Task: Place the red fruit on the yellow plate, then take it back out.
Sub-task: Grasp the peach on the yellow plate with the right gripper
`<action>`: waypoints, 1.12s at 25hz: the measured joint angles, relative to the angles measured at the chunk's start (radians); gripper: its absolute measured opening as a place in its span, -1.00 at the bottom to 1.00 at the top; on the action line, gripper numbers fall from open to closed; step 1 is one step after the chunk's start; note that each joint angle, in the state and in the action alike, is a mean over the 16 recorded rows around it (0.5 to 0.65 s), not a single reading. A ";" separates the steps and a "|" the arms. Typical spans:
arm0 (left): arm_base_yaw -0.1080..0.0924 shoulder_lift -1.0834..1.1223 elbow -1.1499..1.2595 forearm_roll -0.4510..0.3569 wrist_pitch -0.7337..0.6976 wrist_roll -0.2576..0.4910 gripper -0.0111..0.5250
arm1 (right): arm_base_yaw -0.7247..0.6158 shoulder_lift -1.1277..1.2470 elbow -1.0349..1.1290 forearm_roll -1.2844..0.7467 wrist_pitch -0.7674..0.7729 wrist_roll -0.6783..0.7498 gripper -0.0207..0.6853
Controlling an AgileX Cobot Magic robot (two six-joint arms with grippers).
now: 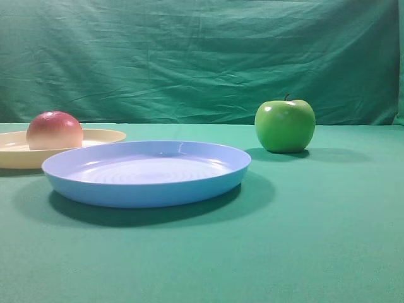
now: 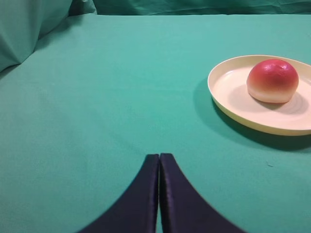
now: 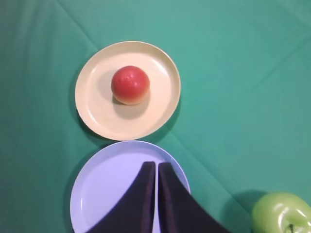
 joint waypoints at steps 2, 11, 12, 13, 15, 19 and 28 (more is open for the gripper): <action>0.000 0.000 0.000 0.000 0.000 0.000 -0.96 | 0.000 -0.071 0.036 -0.019 0.008 0.019 -0.94; 0.000 0.000 0.000 0.000 0.000 0.000 -0.96 | -0.001 -0.351 0.223 -0.056 0.019 0.073 -0.94; 0.000 0.000 0.000 0.000 0.000 0.000 -0.96 | -0.001 -0.371 0.239 -0.064 0.021 0.083 -0.94; 0.000 0.000 0.000 0.000 0.000 0.000 -0.96 | -0.001 -0.390 0.253 -0.073 0.023 0.094 -0.94; 0.000 0.000 0.000 0.000 0.000 0.000 -0.96 | -0.001 -0.423 0.274 -0.092 0.028 0.118 -0.94; 0.000 0.000 0.000 0.000 0.000 0.000 -0.96 | -0.001 -0.480 0.291 -0.132 0.042 0.164 -0.94; 0.000 0.000 0.000 0.000 0.000 0.000 -0.96 | -0.004 -0.656 0.352 -0.197 0.006 0.246 -0.94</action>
